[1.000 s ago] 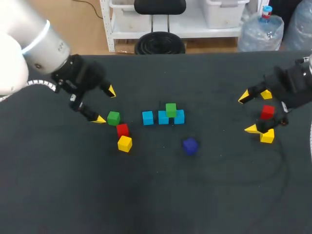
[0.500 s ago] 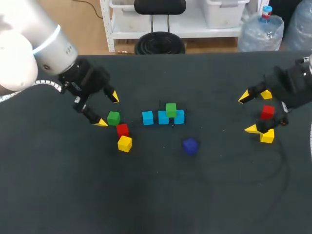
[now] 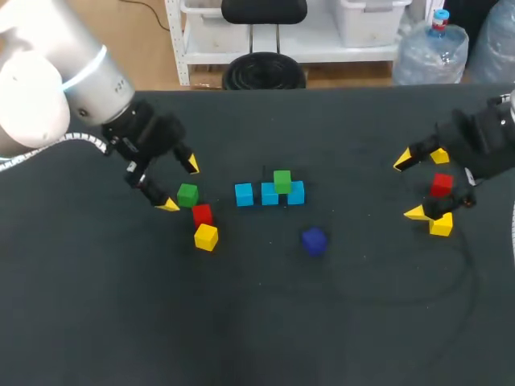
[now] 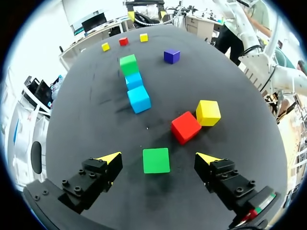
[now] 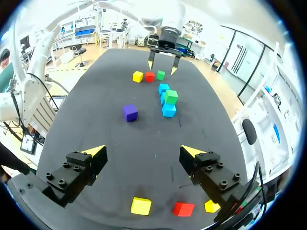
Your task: Place the blue cubes, place green cubes on the blue cubes, place the yellow cubes on the green cubes, then place the red cubes on the yellow cubes, and place purple cube on the red cubes.
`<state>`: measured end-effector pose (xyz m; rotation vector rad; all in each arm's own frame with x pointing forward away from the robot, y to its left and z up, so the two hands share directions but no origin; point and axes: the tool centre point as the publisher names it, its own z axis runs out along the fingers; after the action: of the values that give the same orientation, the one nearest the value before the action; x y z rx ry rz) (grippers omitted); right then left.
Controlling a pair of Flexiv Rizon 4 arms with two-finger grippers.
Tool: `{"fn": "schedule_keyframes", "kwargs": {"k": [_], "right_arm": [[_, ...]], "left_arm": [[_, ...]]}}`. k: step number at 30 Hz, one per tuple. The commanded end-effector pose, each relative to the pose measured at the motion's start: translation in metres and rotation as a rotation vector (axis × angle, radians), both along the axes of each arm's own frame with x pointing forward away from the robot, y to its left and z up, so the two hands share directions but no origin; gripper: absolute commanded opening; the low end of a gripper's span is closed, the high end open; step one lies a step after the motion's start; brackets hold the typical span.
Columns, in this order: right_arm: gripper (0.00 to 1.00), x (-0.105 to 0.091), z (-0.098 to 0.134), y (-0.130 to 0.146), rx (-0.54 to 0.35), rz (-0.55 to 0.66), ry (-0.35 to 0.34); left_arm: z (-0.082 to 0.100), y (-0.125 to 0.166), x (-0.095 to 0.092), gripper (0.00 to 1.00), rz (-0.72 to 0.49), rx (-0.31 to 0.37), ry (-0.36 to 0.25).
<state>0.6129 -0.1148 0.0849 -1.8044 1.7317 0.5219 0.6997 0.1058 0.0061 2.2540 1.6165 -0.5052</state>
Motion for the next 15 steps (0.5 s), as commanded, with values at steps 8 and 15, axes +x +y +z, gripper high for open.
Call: {"fn": "schedule_keyframes", "kwargs": {"k": [8, 15], "right_arm": [[1.0, 0.0002, -0.0008, 0.0001, 0.002, 0.001, -0.001], [1.0, 0.0002, -0.0008, 0.0001, 0.002, 0.001, -0.001]], "left_arm": [[-0.0095, 0.0005, 0.004, 0.64, -0.016, 0.003, 0.008], [-0.0133, -0.0002, 0.0051, 0.58, -0.017, 0.004, 0.016]]}}
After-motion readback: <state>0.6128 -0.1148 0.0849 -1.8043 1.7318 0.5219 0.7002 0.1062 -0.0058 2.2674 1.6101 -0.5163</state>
